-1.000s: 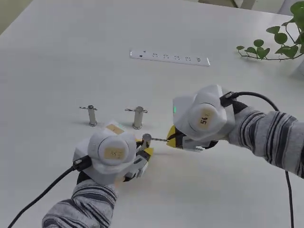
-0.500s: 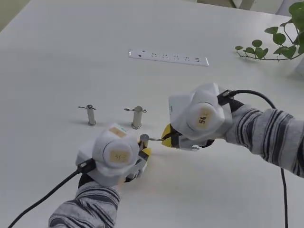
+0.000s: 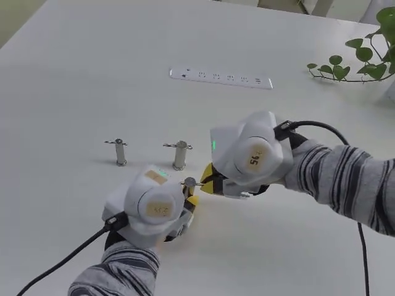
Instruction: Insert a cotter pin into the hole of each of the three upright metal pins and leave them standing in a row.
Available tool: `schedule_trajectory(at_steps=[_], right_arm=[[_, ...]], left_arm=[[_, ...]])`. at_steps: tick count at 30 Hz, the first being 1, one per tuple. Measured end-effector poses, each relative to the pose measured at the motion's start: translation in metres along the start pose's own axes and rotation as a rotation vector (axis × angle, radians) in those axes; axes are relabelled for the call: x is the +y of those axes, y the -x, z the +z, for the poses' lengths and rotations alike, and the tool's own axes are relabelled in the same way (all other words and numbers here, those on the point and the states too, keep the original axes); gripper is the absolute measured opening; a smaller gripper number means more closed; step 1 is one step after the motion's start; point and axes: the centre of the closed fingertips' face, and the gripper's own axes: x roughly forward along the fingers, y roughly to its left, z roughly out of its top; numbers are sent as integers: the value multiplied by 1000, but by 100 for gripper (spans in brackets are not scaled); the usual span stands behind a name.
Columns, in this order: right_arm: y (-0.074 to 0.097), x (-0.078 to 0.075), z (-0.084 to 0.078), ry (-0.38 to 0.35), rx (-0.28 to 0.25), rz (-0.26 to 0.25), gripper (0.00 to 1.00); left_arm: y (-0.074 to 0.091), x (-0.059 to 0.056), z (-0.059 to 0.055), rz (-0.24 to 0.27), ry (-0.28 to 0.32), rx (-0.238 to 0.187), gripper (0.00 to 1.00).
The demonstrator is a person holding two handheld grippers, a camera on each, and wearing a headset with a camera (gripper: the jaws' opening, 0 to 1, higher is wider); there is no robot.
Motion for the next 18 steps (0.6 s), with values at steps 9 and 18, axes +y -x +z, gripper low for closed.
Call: schedule_trajectory(at_steps=[9,18], right_arm=[[-1,-1,6,5,-15,-16,0],[10,-2,4,-28,-28,-27,3]], left_arm=[[-1,0,-1,8,10,2,10],[-1,1,-1,6,29,3,10]])
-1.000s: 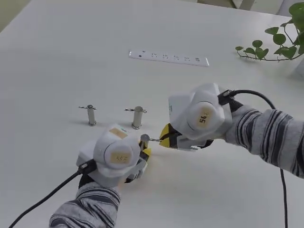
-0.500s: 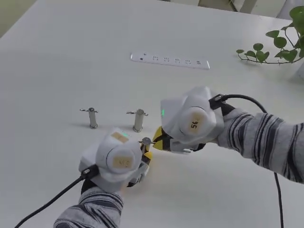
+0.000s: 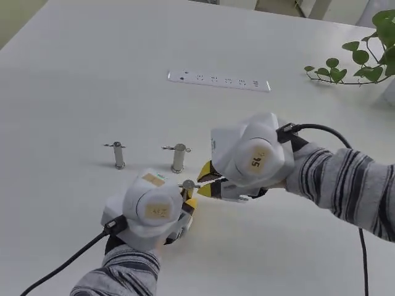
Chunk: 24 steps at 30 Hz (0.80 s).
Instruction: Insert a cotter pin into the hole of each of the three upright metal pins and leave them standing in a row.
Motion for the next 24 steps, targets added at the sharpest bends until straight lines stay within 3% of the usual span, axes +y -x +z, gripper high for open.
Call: schedule_trajectory(at_steps=[19,24], right_arm=[[-4,0,-1,-33,-2,-6,0],[-5,-1,2,-52,-15,-9,1]], left_arm=[[-1,0,0,-2,18,7,11],[-1,-1,-2,-23,4,23,13]])
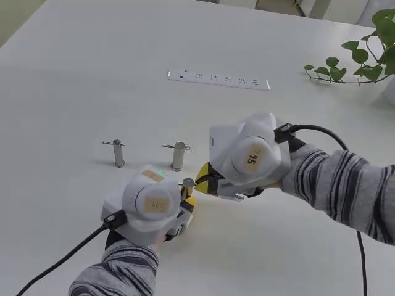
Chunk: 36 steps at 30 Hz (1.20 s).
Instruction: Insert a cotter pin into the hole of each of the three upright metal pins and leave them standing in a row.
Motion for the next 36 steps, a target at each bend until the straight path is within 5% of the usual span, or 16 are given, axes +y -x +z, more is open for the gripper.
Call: schedule_trajectory(at_steps=[8,18,25,36], right_arm=[[-5,-3,5,-100,-41,21,10],[-18,-2,12,-259,-108,64,10],[-20,1,11,-302,-106,84,9],[-15,-2,2,-315,-88,100,8]], left_arm=[[13,5,0,-16,-53,1,32],[32,1,-1,-58,-81,-13,47],[48,4,4,-66,-58,-34,56],[71,12,11,-89,-108,-61,70]])
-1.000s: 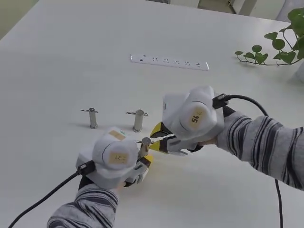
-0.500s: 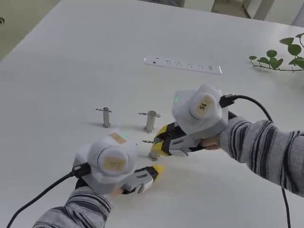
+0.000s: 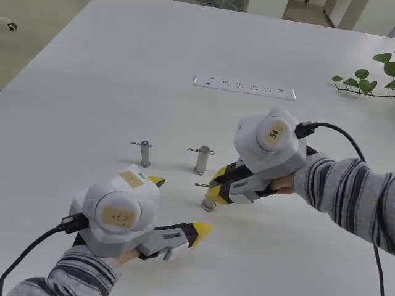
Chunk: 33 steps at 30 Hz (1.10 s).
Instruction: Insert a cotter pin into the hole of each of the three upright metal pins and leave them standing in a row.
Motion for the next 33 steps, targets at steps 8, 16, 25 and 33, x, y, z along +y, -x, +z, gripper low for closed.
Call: schedule_trajectory(at_steps=[8,16,25,33], right_arm=[[12,-14,-13,-8,23,-13,8],[25,-33,-23,-1,49,-41,8],[39,-59,-31,11,73,-65,8],[43,-76,-43,26,111,-73,8]], left_arm=[[13,11,4,10,10,-10,80],[27,29,8,42,23,-25,85],[43,35,7,48,31,-24,92],[53,39,6,65,44,-29,98]])
